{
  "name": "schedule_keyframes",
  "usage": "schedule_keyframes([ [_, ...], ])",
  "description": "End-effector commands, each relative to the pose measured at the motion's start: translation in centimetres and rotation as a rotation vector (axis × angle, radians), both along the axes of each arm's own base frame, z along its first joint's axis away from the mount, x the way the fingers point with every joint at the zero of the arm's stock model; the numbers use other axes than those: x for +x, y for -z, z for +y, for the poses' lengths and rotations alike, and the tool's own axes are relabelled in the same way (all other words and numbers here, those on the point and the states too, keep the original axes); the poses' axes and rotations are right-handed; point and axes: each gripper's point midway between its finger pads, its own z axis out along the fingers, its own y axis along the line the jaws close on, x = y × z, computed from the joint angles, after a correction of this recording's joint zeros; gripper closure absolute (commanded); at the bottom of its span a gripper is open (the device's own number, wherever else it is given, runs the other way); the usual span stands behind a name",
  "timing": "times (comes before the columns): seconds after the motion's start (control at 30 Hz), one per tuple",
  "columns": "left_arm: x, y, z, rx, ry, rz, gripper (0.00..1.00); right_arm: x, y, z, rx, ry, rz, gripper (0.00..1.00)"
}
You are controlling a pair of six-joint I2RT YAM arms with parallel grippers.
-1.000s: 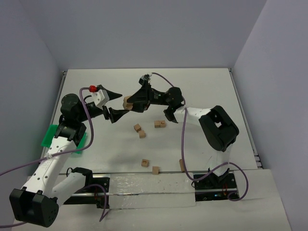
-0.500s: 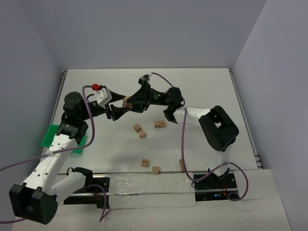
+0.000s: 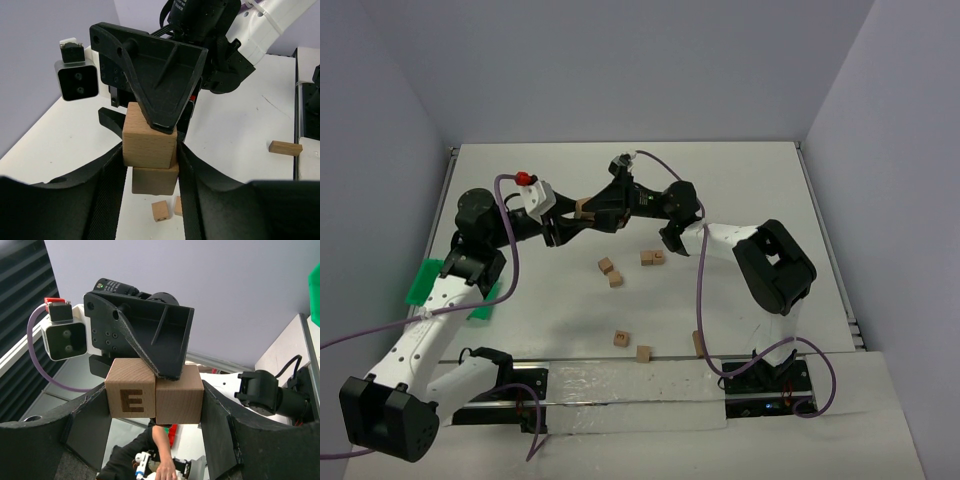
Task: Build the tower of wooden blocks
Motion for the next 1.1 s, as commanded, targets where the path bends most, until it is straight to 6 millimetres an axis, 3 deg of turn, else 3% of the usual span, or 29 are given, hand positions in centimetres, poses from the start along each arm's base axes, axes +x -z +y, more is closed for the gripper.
schedule_keyframes([
  [0.0, 0.6, -2.6, 0.0, -0.026, -0.019, -0.061, 0.54, -0.8, -2.2, 0.1, 0.054, -0.007, -0.079, 0.61],
  [0.1, 0.6, -2.6, -0.1, -0.027, -0.02, -0.058, 0.58, -0.8, -2.1, 0.1, 0.05, -0.008, -0.075, 0.56],
  [0.37, 0.2, -2.3, -0.2, -0.024, -0.001, -0.054, 0.89, -0.9, -2.1, 0.1, 0.045, -0.017, -0.071, 0.34],
  [0.53, 0.1, -2.2, -0.2, -0.025, 0.001, -0.05, 0.92, -1.0, -2.1, 0.1, 0.043, -0.021, -0.075, 0.29],
  [0.6, 0.0, -2.2, -0.2, -0.026, 0.007, -0.051, 0.92, -1.0, -2.0, 0.1, 0.041, -0.025, -0.072, 0.13],
  [0.67, -0.2, -2.1, -0.2, -0.028, 0.011, -0.044, 0.92, -1.1, -2.2, 0.0, 0.044, -0.024, -0.079, 0.11],
  [0.8, -0.2, -2.0, -0.2, -0.03, 0.013, -0.045, 0.93, -1.2, -2.4, -0.2, 0.056, -0.026, -0.084, 0.12],
  [1.0, -0.4, -2.0, -0.2, -0.028, 0.021, -0.051, 0.94, -1.3, -2.7, -0.4, 0.082, -0.029, -0.085, 0.36],
  [1.07, -0.5, -1.8, -0.3, -0.026, 0.024, -0.048, 0.94, -1.2, -2.8, -0.6, 0.09, -0.025, -0.085, 0.48],
])
